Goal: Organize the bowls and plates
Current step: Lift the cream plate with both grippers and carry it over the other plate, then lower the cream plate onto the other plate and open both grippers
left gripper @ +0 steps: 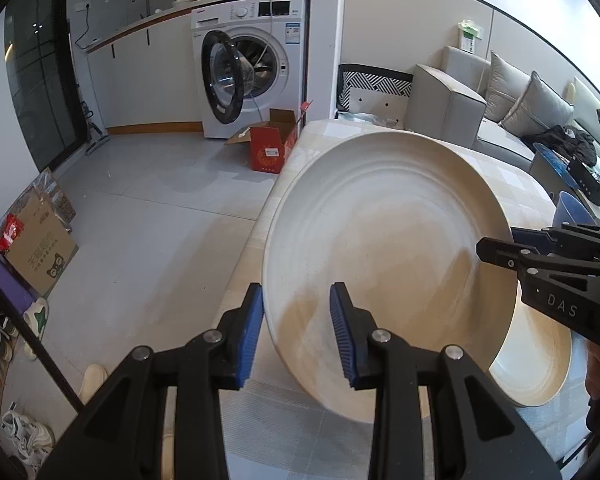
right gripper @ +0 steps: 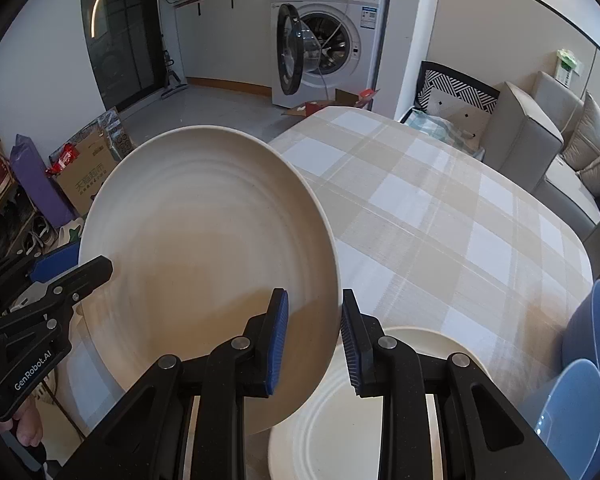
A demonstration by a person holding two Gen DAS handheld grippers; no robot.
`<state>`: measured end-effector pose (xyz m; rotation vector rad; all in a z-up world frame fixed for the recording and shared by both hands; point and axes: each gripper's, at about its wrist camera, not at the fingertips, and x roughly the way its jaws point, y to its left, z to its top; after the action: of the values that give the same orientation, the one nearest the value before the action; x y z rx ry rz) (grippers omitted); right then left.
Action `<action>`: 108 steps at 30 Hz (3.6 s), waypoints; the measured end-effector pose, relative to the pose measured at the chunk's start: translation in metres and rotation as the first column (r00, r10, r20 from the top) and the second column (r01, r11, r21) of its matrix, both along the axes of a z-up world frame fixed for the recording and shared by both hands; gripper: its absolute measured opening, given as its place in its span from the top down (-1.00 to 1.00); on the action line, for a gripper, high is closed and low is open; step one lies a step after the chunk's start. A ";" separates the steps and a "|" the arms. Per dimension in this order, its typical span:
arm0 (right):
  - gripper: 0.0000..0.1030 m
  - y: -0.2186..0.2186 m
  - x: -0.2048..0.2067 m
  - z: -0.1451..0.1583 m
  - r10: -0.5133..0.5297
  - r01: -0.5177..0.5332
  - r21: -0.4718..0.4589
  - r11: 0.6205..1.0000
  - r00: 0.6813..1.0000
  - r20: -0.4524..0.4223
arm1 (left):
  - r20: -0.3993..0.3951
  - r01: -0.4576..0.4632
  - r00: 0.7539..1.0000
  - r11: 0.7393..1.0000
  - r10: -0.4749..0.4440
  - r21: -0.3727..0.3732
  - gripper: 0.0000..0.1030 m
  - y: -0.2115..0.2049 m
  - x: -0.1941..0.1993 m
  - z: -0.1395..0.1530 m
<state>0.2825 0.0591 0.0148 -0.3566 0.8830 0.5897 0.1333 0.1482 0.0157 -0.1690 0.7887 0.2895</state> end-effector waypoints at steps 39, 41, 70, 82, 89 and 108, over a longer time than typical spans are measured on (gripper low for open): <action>0.50 -0.116 -0.022 -0.014 -0.234 0.232 -0.073 0.970 0.971 -0.035 | -0.046 0.272 0.961 0.962 -0.271 0.023 0.37 -0.094 0.047 0.003; 0.50 -0.119 -0.024 -0.017 -0.240 0.237 -0.077 0.969 0.970 -0.035 | -0.046 0.278 0.960 0.960 -0.277 0.022 0.37 -0.097 0.048 0.002; 0.50 -0.146 -0.036 -0.048 -0.288 0.284 -0.135 0.949 0.958 -0.013 | -0.088 0.349 0.934 0.937 -0.345 0.026 0.37 -0.128 0.073 -0.030; 0.49 -0.158 -0.042 -0.056 -0.313 0.308 -0.141 0.941 0.950 -0.012 | -0.094 0.371 0.926 0.928 -0.366 0.037 0.37 -0.139 0.076 -0.037; 0.49 -0.158 -0.045 -0.055 -0.325 0.327 -0.171 0.930 0.945 0.041 | -0.092 0.381 0.922 0.924 -0.377 0.036 0.37 -0.145 0.080 -0.040; 0.45 -0.154 -0.044 -0.063 -0.329 0.353 -0.253 0.901 0.935 0.133 | -0.099 0.390 0.918 0.919 -0.383 0.053 0.37 -0.156 0.089 -0.053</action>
<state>0.2386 -0.0953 -0.0484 -0.4606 0.9184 0.1230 0.2224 -0.0078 -0.0373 0.0705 0.8776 -0.0516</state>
